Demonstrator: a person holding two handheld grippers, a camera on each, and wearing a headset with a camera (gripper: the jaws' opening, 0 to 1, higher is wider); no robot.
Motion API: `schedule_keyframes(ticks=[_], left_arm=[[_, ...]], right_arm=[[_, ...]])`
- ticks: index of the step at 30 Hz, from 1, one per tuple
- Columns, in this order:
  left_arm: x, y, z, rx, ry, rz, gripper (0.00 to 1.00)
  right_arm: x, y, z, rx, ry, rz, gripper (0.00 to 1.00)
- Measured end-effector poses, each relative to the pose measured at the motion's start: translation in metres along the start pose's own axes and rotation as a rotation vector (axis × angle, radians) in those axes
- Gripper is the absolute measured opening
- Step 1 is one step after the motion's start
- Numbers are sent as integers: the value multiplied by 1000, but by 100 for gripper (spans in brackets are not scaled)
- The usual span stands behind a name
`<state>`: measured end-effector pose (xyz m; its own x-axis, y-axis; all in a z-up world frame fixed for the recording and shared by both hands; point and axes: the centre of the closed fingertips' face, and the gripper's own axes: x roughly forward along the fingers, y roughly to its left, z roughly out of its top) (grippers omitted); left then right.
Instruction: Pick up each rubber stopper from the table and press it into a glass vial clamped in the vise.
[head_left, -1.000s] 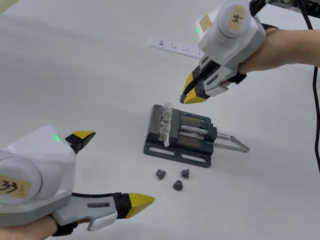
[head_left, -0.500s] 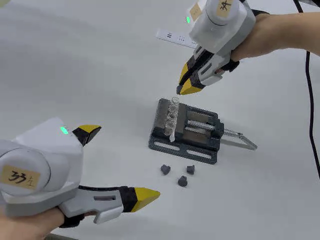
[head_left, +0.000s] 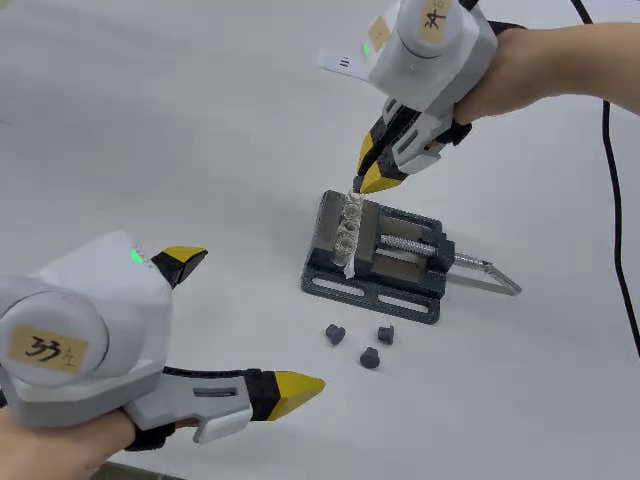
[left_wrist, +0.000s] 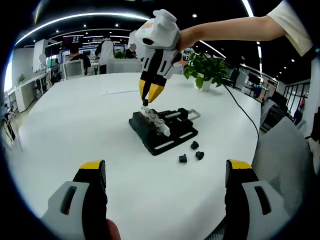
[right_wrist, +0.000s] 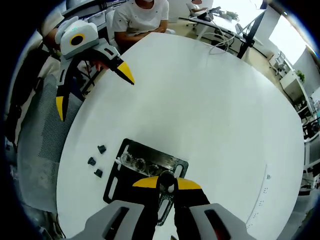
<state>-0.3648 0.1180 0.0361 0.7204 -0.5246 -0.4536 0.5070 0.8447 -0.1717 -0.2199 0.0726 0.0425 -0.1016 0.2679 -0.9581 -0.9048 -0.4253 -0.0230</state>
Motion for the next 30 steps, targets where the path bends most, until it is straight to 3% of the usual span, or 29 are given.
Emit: schedule_keyframes(ticks=[11, 25, 30], left_arm=[[-1, 1, -5, -11, 4, 1, 99], [0, -2, -5, -14, 6, -6, 99], [1, -3, -4, -15, 5, -10, 99]], right_arm=[[10, -4, -2, -7, 16, 7, 6], [12, -4, -1, -54, 88, 7, 6], [12, -5, -3, -12, 106, -3, 6]])
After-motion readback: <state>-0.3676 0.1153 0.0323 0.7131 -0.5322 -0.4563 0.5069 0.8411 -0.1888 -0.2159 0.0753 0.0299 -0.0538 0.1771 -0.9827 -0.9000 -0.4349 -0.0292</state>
